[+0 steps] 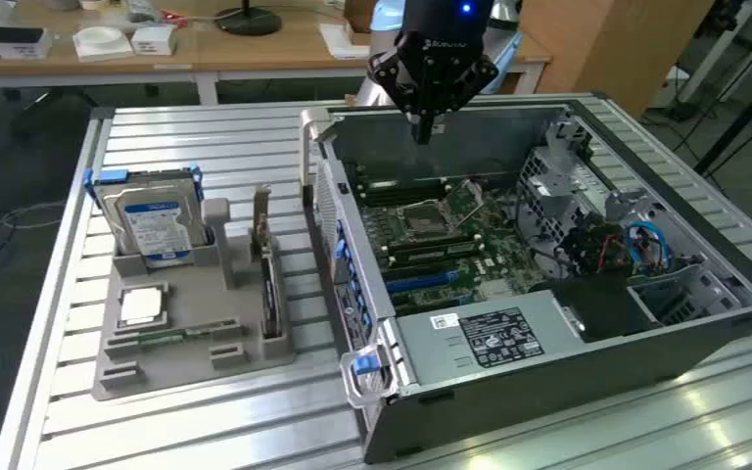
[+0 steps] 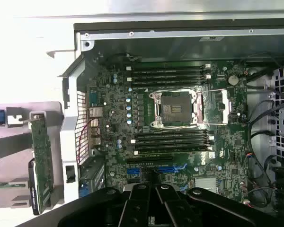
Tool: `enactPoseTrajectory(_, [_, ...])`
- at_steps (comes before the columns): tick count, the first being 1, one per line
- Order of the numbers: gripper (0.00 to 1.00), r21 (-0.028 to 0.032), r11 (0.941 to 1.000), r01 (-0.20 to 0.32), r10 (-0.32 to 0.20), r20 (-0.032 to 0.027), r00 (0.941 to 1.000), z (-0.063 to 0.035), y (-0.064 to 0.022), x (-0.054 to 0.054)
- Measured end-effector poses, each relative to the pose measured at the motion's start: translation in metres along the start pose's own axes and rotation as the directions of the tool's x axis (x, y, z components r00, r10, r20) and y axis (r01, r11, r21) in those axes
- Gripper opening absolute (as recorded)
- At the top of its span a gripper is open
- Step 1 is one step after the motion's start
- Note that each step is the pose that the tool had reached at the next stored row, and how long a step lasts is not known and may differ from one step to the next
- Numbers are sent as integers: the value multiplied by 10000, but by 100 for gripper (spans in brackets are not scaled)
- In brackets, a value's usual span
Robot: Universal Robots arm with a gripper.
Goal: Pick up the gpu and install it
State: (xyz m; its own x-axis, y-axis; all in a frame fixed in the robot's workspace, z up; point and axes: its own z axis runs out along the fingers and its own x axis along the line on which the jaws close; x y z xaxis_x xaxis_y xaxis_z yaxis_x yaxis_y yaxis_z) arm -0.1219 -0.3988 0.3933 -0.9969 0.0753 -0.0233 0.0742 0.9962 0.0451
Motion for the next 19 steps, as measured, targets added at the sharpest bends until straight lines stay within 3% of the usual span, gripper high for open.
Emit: enactPoseTrajectory(19, [11, -1, 10000, -1, 1, -1, 10000, 1, -7, 94])
